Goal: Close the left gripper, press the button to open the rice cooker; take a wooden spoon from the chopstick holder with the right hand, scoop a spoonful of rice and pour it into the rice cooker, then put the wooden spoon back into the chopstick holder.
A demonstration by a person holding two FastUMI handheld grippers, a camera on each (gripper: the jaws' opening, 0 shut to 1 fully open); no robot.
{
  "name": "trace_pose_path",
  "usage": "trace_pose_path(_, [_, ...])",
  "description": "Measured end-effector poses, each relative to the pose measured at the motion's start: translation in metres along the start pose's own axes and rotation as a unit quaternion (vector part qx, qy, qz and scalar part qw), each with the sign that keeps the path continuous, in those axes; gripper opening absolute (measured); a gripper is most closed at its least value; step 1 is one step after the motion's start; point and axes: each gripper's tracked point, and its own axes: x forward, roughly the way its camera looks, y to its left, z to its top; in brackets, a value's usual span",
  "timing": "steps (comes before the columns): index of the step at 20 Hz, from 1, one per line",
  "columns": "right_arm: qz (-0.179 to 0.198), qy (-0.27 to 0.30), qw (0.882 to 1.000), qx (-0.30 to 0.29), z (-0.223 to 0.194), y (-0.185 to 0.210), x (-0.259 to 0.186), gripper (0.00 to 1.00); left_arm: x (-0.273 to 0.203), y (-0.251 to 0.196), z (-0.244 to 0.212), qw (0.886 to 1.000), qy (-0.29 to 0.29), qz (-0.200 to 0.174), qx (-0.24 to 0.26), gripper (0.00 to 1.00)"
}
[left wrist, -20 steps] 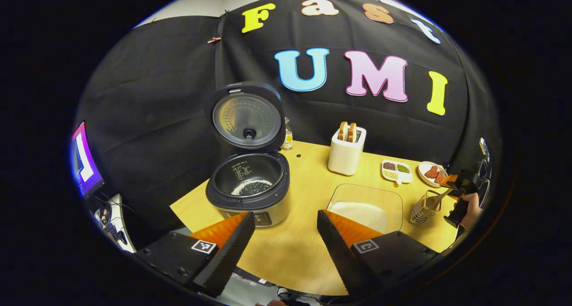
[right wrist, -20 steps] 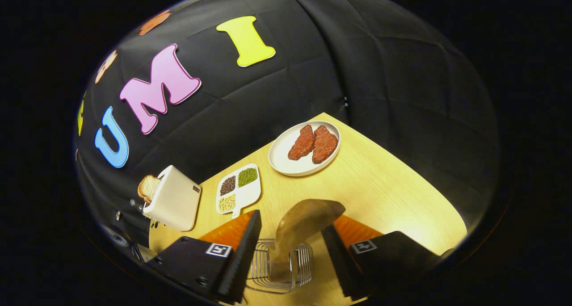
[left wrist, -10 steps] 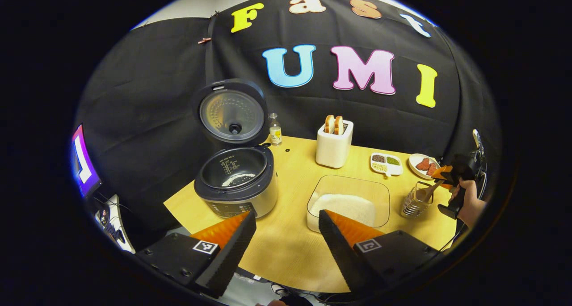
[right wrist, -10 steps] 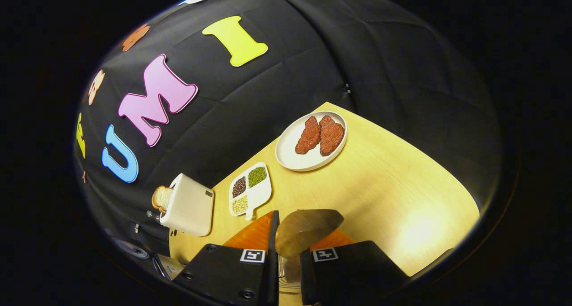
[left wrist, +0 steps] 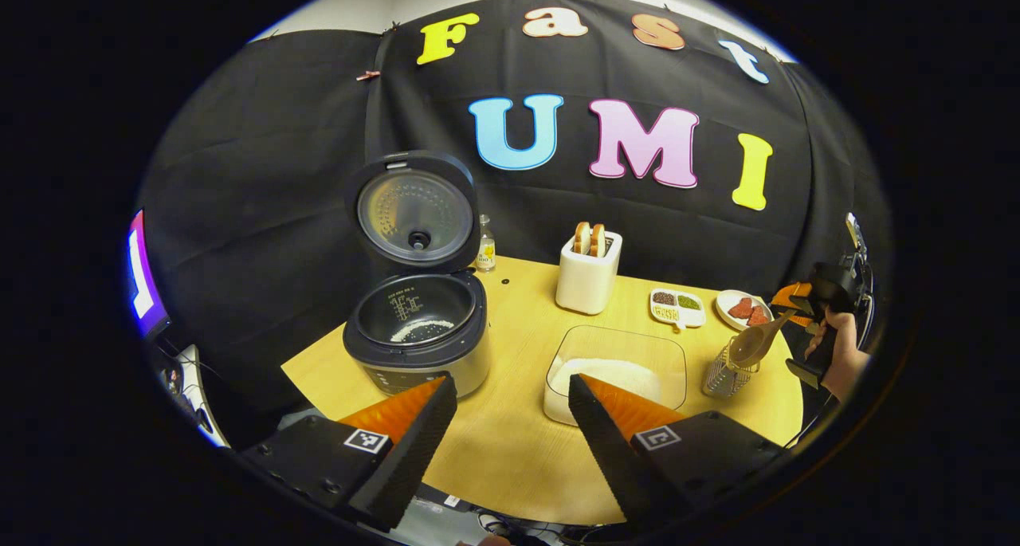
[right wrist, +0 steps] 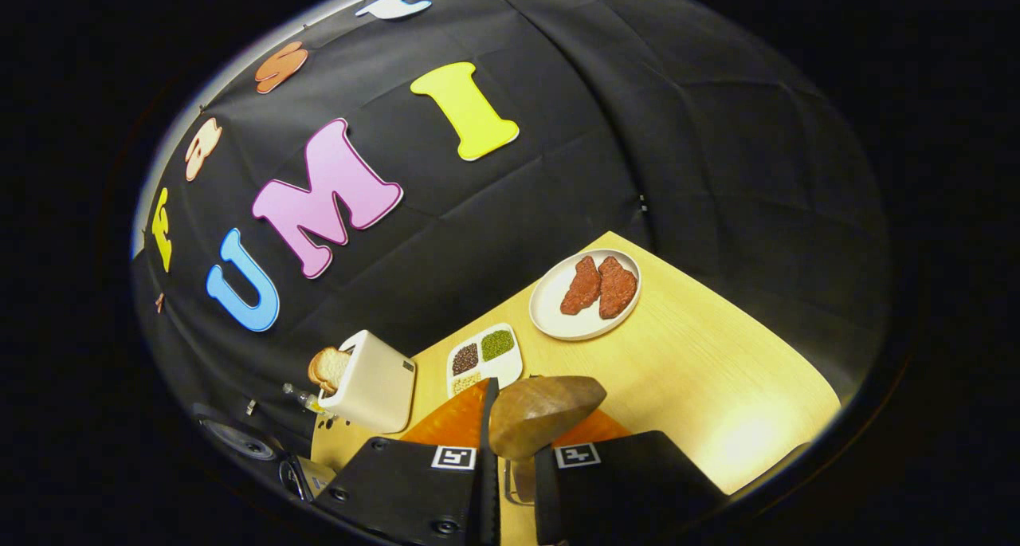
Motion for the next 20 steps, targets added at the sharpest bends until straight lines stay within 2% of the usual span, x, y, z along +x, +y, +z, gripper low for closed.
trace_pose_path(6, [0.023, -0.030, 0.998, -0.047, -0.004, 0.055, -0.032, 0.22, 0.006, 0.047, -0.004, 1.000, -0.002, -0.012, -0.020, 0.97])
trace_pose_path(10, [0.058, -0.033, 0.996, -0.066, -0.023, 0.102, -0.050, 0.21, 0.012, 0.082, -0.011, 1.000, 0.000, -0.015, -0.021, 0.98])
trace_pose_path(14, [0.097, -0.020, 0.991, -0.088, -0.057, 0.145, -0.054, 0.21, 0.018, 0.111, -0.018, 0.999, 0.010, -0.018, -0.035, 0.98])
trace_pose_path(17, [0.103, -0.001, 0.990, -0.100, -0.090, 0.161, -0.048, 0.21, 0.025, 0.125, -0.015, 0.998, 0.006, -0.023, -0.059, 0.95])
trace_pose_path(20, [0.107, 0.012, 0.987, -0.120, -0.126, 0.172, -0.034, 0.22, 0.039, 0.138, -0.028, 0.998, 0.008, -0.028, -0.060, 0.95])
